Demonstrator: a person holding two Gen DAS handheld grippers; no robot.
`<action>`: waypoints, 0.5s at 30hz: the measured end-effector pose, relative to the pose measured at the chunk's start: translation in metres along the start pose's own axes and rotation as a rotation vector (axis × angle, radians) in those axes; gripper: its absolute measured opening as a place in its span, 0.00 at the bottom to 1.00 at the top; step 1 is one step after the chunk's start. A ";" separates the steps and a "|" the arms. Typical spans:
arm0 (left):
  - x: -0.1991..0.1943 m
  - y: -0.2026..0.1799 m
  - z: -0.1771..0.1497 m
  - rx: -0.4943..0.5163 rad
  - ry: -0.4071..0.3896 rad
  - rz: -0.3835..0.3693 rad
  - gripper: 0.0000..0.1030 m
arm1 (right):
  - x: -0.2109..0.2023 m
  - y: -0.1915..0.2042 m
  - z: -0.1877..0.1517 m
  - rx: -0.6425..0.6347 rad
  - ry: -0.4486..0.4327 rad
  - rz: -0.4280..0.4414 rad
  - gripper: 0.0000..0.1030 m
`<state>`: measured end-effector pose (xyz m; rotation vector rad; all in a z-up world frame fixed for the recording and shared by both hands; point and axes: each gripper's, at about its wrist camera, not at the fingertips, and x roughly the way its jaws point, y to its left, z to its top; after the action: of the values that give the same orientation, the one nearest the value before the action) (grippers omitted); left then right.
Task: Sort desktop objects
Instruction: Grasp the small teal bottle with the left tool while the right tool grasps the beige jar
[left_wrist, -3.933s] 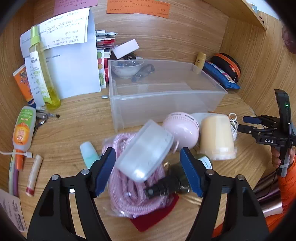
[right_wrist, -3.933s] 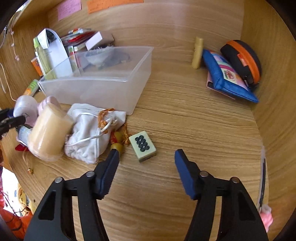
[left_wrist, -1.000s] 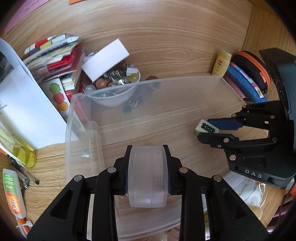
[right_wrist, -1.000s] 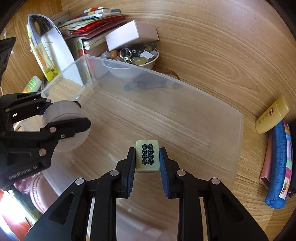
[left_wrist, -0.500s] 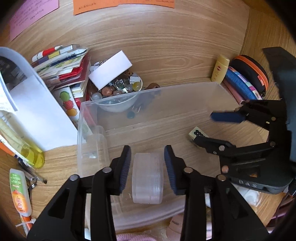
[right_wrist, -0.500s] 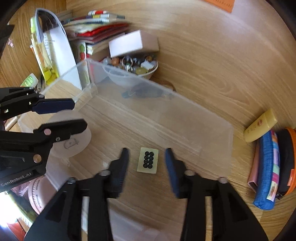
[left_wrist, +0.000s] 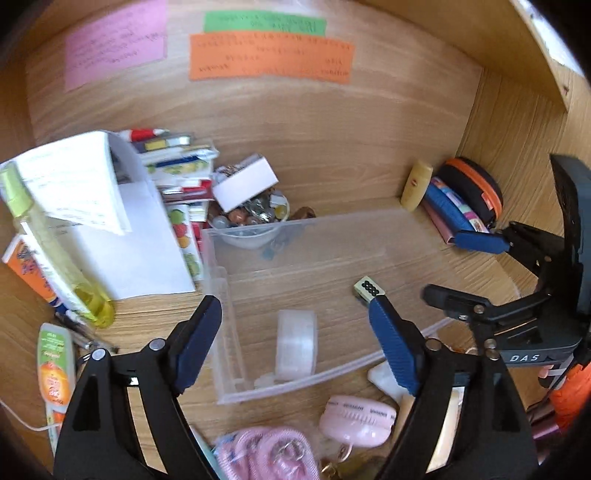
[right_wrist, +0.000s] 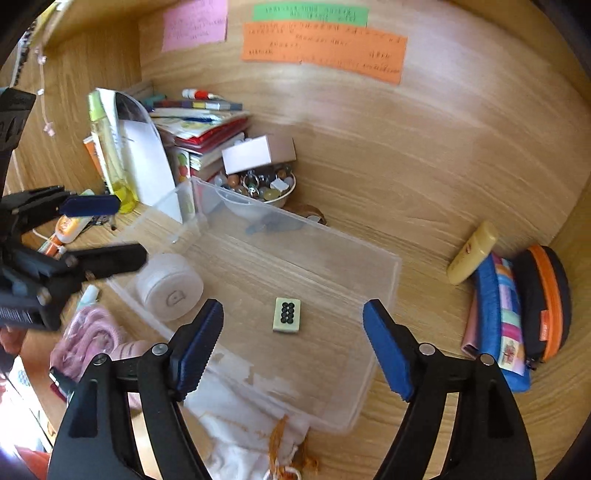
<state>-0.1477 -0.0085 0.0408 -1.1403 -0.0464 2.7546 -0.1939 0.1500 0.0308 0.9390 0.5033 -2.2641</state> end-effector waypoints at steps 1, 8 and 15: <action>-0.004 0.002 -0.001 0.000 -0.007 0.007 0.80 | -0.006 0.001 -0.003 -0.004 -0.010 -0.008 0.76; -0.026 0.028 -0.018 -0.058 0.001 0.035 0.82 | -0.031 0.007 -0.027 -0.020 -0.034 -0.005 0.79; -0.035 0.050 -0.045 -0.069 0.039 0.139 0.82 | -0.042 0.026 -0.052 -0.070 0.007 0.062 0.79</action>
<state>-0.0985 -0.0652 0.0294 -1.2594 -0.0604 2.8713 -0.1278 0.1771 0.0241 0.9153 0.5458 -2.1743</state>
